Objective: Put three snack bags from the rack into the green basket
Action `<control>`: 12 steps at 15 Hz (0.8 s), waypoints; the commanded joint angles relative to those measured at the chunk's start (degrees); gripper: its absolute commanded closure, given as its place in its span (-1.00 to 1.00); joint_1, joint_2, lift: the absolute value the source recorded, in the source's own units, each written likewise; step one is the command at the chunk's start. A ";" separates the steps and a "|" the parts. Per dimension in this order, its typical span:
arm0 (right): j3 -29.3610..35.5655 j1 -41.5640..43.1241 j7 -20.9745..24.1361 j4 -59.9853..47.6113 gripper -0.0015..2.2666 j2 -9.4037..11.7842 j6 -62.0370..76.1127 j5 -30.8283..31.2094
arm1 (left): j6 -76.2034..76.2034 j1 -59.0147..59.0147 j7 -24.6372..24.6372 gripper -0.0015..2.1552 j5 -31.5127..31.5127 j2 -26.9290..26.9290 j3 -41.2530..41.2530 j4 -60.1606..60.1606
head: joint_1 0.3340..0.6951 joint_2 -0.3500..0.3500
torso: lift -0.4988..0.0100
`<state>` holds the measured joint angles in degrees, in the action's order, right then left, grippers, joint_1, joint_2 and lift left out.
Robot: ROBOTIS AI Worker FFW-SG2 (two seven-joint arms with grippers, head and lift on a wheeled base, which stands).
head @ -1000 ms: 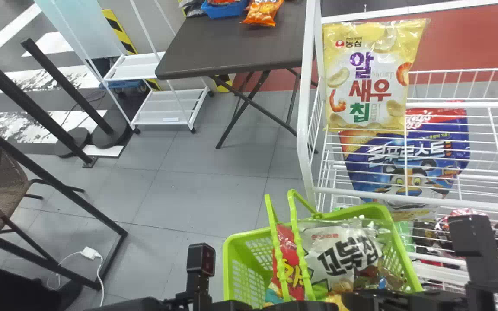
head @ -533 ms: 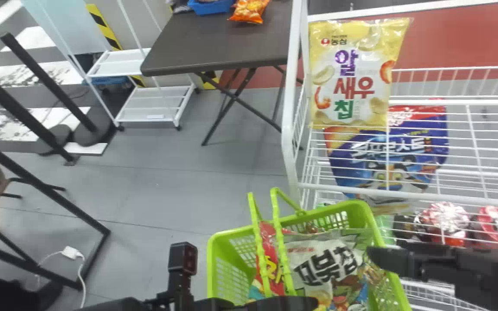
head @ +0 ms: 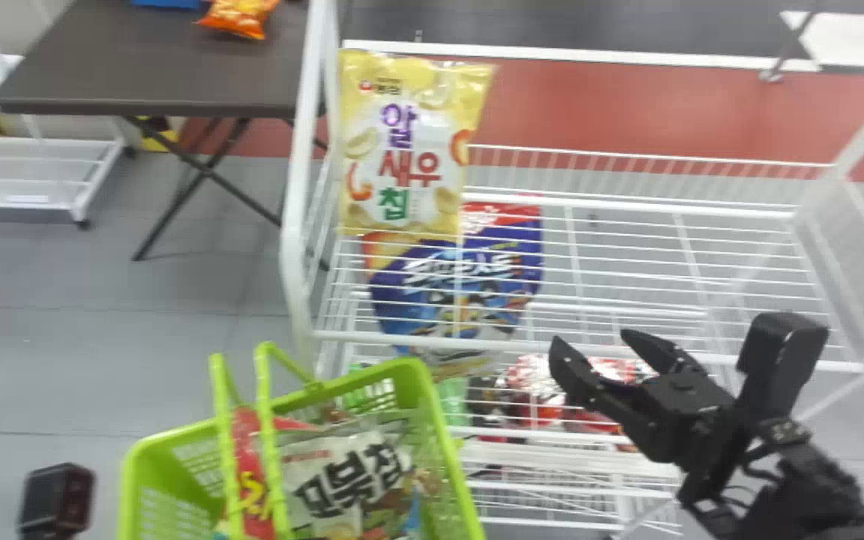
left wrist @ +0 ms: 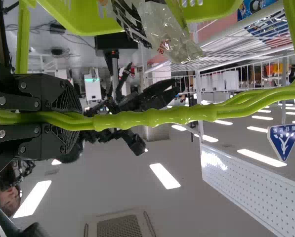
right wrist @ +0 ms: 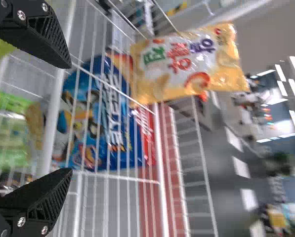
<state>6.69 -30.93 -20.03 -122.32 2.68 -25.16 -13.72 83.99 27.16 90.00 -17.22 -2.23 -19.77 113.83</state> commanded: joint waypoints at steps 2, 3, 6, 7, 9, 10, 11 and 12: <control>1.48 -4.49 -0.01 6.04 -0.93 -2.07 20.98 0.09 | 0.00 0.09 0.57 0.99 -0.01 0.04 0.09 0.07 | 1.00 -0.43 | 0.96; 1.48 -5.28 0.08 7.00 -0.93 -2.07 25.20 0.01 | 0.00 0.18 0.57 0.99 -0.01 0.04 0.09 0.07 | 1.00 -0.53 | 0.96; 1.13 -7.48 0.70 7.27 -0.93 -2.07 30.82 0.18 | 0.00 0.70 0.57 0.99 -0.01 0.04 0.09 0.42 | 1.00 -0.63 | 0.96; 0.69 -7.65 0.70 7.09 -0.93 -2.07 31.00 0.27 | 0.00 1.14 0.57 0.99 -0.09 0.12 0.09 0.60 | 1.00 -0.66 | 0.96; -0.10 -7.74 1.05 6.83 -0.93 -2.07 31.00 0.80 | 0.00 1.41 0.57 0.99 -0.09 0.12 0.09 0.78 | 1.00 -0.66 | 0.96; -0.36 -7.92 1.31 6.65 -0.93 -2.07 31.00 1.06 | 0.00 1.49 0.57 0.99 -0.09 0.04 0.09 0.78 | 1.00 -0.65 | 0.96; -0.63 -8.00 1.31 6.56 -0.93 -2.07 31.00 1.15 | 0.00 1.49 0.57 0.99 -0.09 0.04 0.00 0.86 | 1.00 -0.64 | 0.96; -0.89 -8.09 1.49 6.56 -0.93 -2.07 30.82 1.33 | 0.00 1.58 0.57 0.99 -0.36 0.04 -0.09 0.86 | 1.00 -0.63 | 0.96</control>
<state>6.18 -38.90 -18.61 -115.67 0.61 5.82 -12.62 83.99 28.66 90.00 -17.35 -2.16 -19.73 114.65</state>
